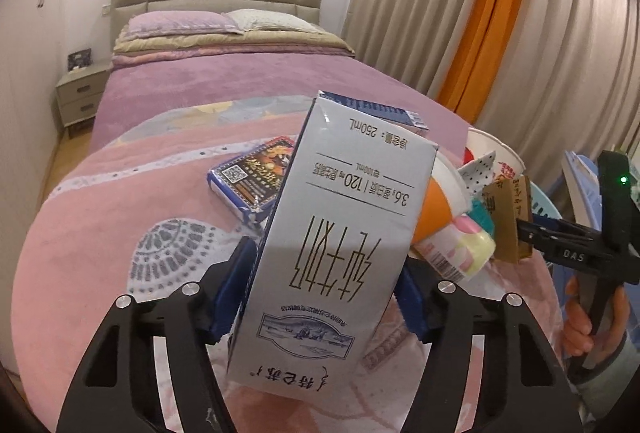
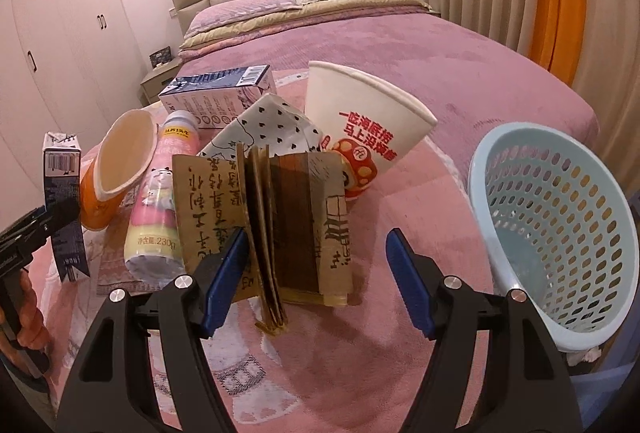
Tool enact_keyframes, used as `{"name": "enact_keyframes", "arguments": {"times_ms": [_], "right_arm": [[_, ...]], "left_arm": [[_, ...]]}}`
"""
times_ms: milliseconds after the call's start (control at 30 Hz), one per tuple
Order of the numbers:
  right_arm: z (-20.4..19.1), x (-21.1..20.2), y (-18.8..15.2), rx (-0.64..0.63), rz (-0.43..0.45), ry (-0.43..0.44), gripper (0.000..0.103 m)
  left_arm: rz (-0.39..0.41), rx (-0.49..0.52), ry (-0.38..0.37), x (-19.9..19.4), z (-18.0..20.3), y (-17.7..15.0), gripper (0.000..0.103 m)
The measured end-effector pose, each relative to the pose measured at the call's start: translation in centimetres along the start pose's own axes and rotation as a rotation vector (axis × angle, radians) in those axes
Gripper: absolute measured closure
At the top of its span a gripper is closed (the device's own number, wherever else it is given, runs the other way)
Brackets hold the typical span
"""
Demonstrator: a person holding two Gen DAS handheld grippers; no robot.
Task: Collect trash
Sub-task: 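Grasp the white milk carton with left tool while right tool grasps paper booklet, then carry carton and booklet over the blue basket and open both tools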
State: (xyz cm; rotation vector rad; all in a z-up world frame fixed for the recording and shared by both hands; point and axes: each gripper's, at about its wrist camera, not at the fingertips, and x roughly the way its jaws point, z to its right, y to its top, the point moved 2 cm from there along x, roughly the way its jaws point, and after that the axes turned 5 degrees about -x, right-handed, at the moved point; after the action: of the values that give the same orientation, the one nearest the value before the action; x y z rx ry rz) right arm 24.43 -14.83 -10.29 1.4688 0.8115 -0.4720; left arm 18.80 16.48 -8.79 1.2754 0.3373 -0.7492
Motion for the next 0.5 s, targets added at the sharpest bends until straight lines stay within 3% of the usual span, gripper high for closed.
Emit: {"name": "enact_keyframes", "arguments": {"times_ms": [33, 300, 400, 500], "right_arm": [[0.1, 0.0, 0.0, 0.005, -0.001, 0.004, 0.037], [-0.4, -0.8, -0.2, -0.026, 0.010, 0.057, 0.083], [-0.8, -1.3, -0.3, -0.042, 0.014, 0.075, 0.094], [-1.1, -2.0, -0.5, -0.053, 0.024, 0.088, 0.098]], "left_arm": [[0.000, -0.003, 0.004, -0.1, 0.1, -0.1, 0.041], [0.005, -0.043, 0.047, -1.6, 1.6, -0.7, 0.042], [0.003, -0.074, 0.046, -2.2, 1.9, -0.7, 0.042], [0.000, -0.089, 0.062, -3.0, 2.6, -0.8, 0.042]]}}
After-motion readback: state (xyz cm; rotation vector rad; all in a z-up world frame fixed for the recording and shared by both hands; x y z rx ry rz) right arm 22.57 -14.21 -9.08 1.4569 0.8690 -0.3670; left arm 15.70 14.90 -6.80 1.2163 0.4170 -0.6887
